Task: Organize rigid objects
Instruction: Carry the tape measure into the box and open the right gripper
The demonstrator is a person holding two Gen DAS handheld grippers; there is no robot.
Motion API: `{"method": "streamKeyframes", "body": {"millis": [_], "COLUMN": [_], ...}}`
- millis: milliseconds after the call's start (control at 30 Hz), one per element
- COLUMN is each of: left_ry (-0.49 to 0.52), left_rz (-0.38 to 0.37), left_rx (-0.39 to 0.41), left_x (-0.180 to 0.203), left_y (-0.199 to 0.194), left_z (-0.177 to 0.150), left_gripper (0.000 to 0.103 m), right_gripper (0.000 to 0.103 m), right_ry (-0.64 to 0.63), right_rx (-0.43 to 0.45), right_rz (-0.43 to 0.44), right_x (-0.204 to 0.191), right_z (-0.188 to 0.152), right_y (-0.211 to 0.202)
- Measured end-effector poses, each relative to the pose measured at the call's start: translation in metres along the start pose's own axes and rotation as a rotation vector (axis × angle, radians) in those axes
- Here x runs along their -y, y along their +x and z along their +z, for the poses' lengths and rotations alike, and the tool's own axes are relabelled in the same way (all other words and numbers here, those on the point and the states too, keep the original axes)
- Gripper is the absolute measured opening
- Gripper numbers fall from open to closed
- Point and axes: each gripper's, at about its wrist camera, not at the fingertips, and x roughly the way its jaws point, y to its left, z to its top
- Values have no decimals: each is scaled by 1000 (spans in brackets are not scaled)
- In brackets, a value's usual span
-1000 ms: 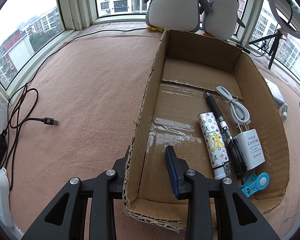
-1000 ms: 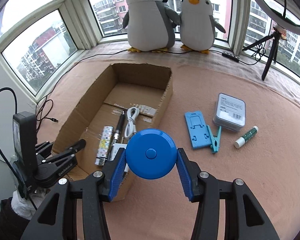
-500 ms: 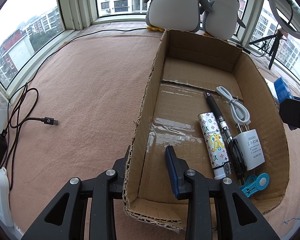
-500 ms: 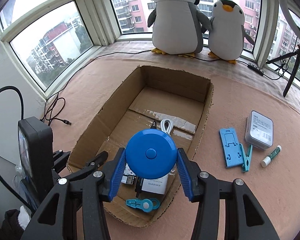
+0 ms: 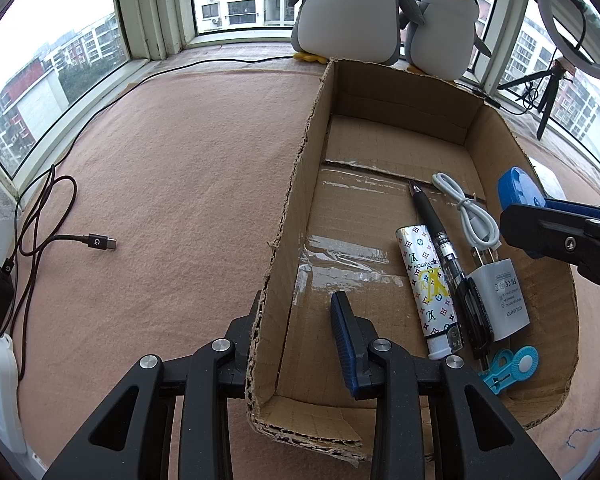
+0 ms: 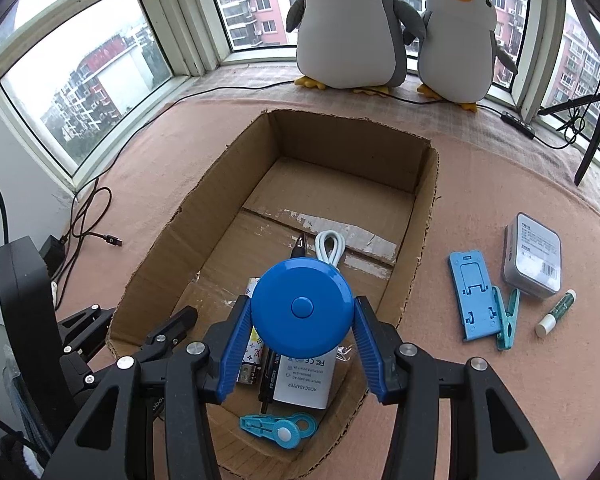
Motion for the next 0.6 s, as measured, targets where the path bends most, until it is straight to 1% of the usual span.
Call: {"method": "streamKeyframes", "body": {"millis": [167,600], "left_ry": [0,0], "left_rz": [0,0], "left_rx": [0,0], "left_x": [0,-1], "left_y": [0,0], "left_z": [0,0], "left_gripper": [33,33], "right_gripper": [47,48], "right_ry": [-18,0], "right_rx": [-3,1], "right_rz": [-20,-21], "right_x": [-2,3], "right_z": [0,0], "right_y": [4,2]}}
